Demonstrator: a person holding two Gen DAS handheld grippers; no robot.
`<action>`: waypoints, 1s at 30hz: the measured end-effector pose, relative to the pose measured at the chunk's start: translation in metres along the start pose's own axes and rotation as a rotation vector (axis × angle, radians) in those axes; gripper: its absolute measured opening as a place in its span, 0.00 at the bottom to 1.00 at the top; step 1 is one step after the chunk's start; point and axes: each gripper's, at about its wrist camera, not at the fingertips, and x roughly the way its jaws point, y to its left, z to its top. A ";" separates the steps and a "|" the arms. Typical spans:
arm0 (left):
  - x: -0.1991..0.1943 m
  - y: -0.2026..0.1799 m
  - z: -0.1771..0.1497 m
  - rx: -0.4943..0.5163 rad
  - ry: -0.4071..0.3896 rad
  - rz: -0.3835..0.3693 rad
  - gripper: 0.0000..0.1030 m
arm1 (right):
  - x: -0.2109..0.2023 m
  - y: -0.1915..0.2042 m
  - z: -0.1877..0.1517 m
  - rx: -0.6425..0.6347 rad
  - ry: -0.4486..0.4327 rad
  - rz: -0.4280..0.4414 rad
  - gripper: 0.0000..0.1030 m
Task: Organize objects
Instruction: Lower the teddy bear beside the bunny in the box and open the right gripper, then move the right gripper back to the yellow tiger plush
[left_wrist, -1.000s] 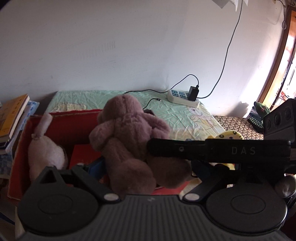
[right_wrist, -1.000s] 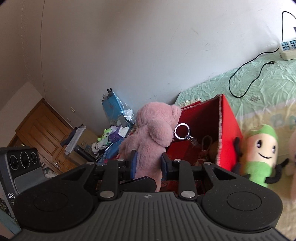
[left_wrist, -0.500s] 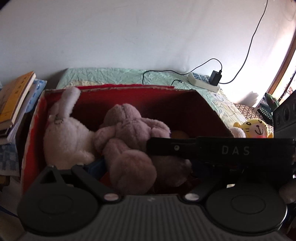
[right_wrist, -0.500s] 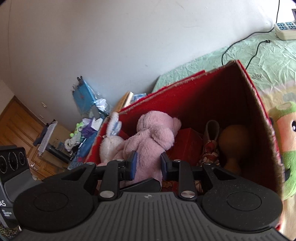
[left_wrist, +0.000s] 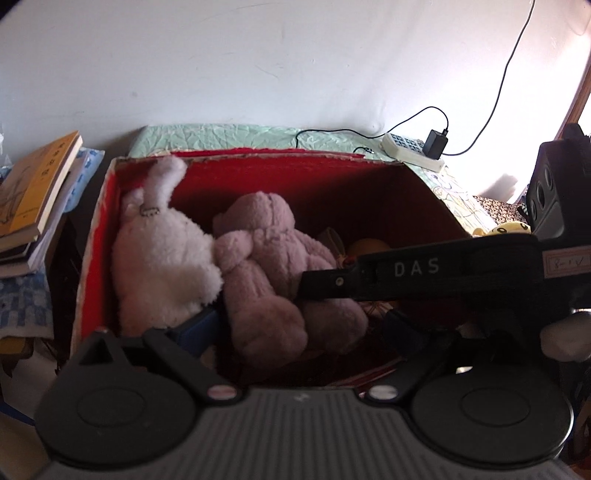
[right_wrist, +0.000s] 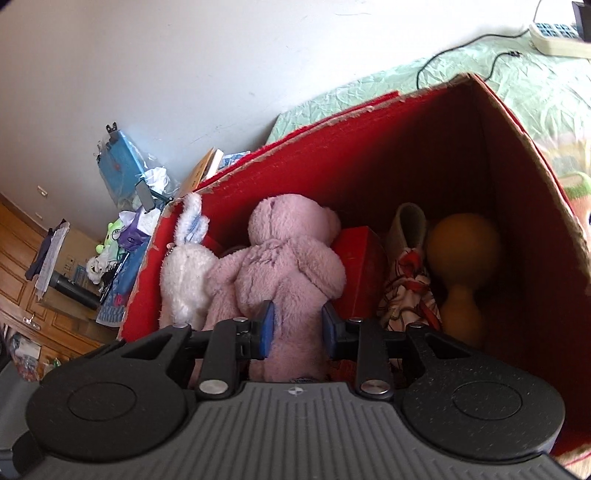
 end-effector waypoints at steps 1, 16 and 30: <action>-0.002 -0.001 0.001 -0.003 0.002 0.001 0.94 | -0.001 0.001 -0.001 -0.002 0.001 -0.007 0.31; -0.011 -0.019 0.016 0.021 0.038 0.207 0.96 | -0.048 -0.005 -0.010 -0.050 -0.100 0.034 0.31; -0.008 -0.088 0.027 0.101 0.040 0.382 0.94 | -0.090 -0.031 -0.012 -0.029 -0.162 0.086 0.31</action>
